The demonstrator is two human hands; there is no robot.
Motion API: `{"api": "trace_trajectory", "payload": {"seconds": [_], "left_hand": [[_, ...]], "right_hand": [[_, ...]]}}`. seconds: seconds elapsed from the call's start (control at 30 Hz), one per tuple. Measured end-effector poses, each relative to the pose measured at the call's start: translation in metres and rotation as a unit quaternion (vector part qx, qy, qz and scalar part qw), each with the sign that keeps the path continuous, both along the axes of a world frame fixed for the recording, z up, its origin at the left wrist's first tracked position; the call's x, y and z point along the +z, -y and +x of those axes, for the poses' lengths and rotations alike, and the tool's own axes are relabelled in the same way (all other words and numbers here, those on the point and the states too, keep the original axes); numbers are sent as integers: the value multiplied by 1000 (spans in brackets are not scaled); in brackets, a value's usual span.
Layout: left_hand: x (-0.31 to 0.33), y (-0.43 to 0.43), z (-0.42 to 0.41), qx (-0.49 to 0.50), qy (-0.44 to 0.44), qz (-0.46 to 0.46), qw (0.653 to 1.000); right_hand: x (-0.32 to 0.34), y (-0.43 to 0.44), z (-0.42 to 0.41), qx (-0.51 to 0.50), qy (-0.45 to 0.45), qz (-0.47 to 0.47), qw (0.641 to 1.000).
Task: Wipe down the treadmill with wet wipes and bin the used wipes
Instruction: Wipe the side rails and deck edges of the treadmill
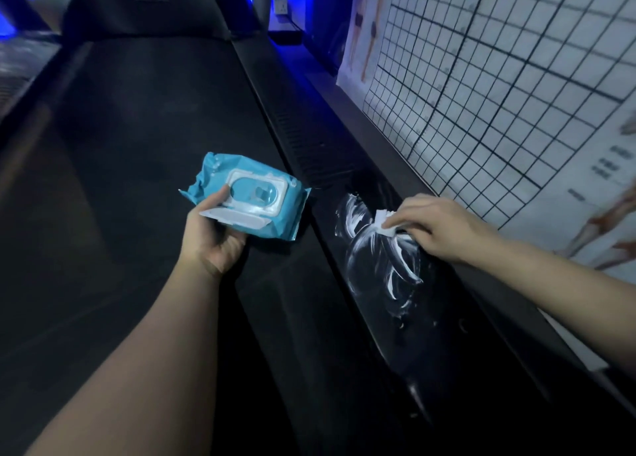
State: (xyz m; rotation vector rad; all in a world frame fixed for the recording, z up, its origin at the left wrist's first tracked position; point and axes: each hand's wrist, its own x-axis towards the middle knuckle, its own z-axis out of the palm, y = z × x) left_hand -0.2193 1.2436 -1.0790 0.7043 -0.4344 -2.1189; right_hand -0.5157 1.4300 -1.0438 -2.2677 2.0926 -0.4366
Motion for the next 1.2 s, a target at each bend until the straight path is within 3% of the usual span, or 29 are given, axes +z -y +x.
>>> {"api": "trace_trajectory", "payload": {"seconds": [0.07, 0.13, 0.27, 0.37, 0.5, 0.77, 0.9, 1.03, 1.2], "left_hand": [[0, -6, -1, 12, 1, 2, 1000], [0, -13, 0, 29, 3, 3, 1000], [-12, -23, 0, 67, -26, 17, 997], [-15, -25, 2, 70, -27, 17, 997], [-8, -19, -3, 58, -5, 19, 998], [-7, -12, -4, 43, -12, 16, 999], [-8, -14, -4, 35, -10, 11, 999], [-9, -17, -5, 36, -12, 5, 999], [-7, -20, -4, 43, -10, 10, 999]], "right_hand": [[16, 1, 2, 2, 6, 57, 998], [33, 7, 2, -45, 69, 71, 994], [31, 28, -8, -199, 201, -83, 956], [18, 47, -12, -194, 164, -110, 961], [-2, 62, -13, -148, 102, 20, 984], [-11, 22, -11, -86, 175, -9, 981], [-3, 11, -8, -126, 236, -7, 964], [17, 26, -7, -184, 311, -92, 928], [17, 59, -13, -276, 336, -121, 892]]}}
